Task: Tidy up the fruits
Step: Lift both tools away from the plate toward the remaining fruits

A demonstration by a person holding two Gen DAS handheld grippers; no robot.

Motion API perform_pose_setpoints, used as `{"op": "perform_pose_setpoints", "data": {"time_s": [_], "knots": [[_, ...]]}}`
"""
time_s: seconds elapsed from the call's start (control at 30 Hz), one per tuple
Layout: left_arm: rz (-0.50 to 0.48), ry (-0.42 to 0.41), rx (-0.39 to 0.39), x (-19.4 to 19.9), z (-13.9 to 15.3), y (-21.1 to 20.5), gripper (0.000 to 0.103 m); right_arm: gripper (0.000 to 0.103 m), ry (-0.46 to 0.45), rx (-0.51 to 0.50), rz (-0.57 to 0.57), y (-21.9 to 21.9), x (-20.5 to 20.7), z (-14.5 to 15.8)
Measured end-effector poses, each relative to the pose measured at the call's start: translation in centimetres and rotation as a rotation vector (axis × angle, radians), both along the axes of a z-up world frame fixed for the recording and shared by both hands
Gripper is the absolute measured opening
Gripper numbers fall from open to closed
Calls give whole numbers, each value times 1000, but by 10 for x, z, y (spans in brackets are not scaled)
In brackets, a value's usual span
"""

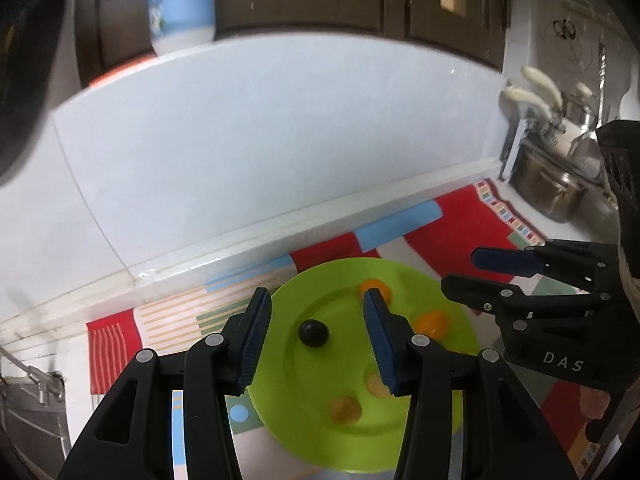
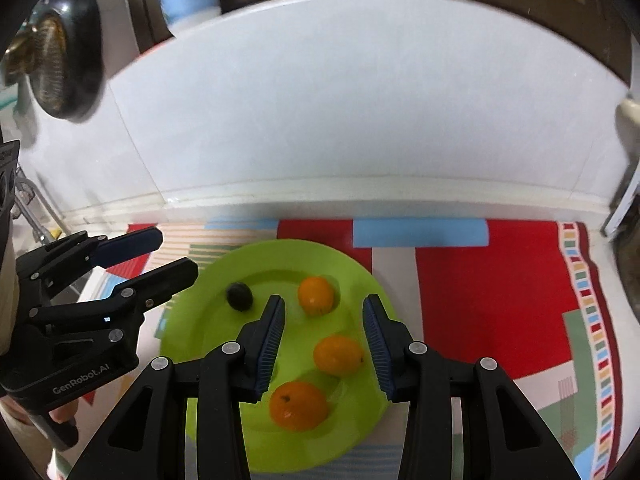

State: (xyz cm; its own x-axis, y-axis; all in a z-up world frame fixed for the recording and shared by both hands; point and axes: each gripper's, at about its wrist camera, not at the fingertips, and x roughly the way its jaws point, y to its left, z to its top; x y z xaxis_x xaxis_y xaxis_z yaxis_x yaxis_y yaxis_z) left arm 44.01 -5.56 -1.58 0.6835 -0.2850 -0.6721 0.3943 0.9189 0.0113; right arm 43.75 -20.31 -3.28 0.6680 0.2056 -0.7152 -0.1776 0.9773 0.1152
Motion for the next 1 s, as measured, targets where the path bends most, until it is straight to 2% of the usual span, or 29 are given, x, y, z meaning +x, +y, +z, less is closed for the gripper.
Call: {"op": "perform_pose_setpoints", "data": {"time_s": [0.33, 0.47, 0.6, 0.7, 0.83, 1.0], "knots": [[15, -83, -36, -56, 41, 12, 54, 42, -93, 8, -14, 2, -56, 40], [29, -120, -48, -82, 55, 18, 58, 54, -138, 4, -30, 4, -84, 53], [40, -137, -66, -107, 64, 26, 61, 55, -178, -6, -31, 9, -112, 65], [50, -149, -73, -126, 70, 31, 63, 62, -204, -15, -42, 13, -133, 71], [71, -165, -70, -149, 73, 36, 66, 62, -230, -31, -57, 17, -156, 77], [100, -164, -82, -177, 72, 45, 69, 67, -242, -38, -72, 20, -182, 78]]}}
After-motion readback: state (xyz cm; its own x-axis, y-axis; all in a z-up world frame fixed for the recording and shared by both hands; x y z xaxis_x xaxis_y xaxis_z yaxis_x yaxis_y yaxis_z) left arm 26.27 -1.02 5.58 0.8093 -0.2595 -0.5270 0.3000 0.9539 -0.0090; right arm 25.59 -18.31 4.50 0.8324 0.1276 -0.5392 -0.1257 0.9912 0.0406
